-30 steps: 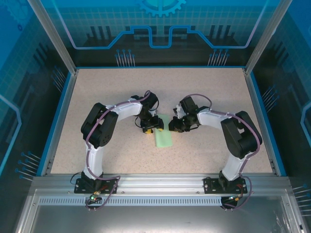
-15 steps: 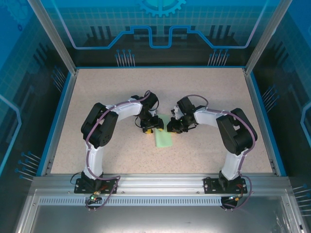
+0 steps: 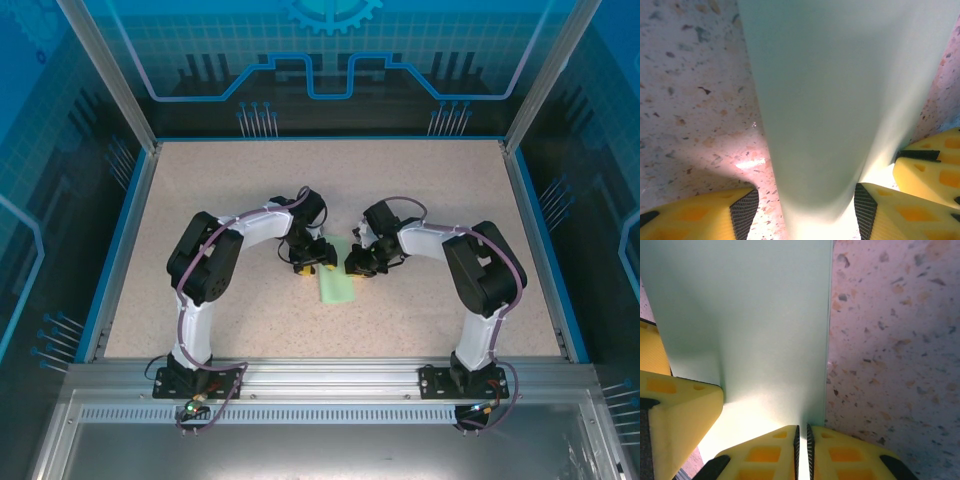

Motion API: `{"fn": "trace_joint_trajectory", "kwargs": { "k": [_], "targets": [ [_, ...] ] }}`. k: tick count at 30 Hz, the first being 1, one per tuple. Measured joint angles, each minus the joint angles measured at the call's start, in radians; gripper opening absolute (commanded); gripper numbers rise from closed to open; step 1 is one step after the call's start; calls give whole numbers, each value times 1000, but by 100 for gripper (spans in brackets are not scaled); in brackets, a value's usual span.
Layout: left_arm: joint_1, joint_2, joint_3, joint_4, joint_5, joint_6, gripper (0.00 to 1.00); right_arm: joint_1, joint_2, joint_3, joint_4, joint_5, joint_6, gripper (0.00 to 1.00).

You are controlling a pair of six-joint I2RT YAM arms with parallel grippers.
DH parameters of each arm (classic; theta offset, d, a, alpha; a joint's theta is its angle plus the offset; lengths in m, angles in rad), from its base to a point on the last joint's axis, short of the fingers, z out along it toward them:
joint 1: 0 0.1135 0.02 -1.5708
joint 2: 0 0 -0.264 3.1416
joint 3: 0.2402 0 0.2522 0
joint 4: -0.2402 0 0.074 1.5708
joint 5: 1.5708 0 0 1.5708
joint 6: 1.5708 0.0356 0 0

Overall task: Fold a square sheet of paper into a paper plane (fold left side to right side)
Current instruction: Hold the square sheet of paper at the center of the table.

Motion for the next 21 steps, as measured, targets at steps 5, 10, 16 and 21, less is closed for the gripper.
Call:
{"fn": "trace_joint_trajectory", "kwargs": {
  "k": [5, 10, 16, 21],
  "targets": [
    [0, 0, 0, 0, 0, 0, 60, 0, 0, 2, -5, 3, -7, 15],
    [-2, -11, -6, 8, 0, 0, 62, 0, 9, 16, -23, 5, -15, 15],
    [-6, -26, -16, 21, -8, 1, 63, 0, 18, 29, -39, 7, -18, 15],
    [-7, -43, -31, 34, -15, 3, 65, 0, 21, 35, -49, 7, -22, 15]
  ]
}}
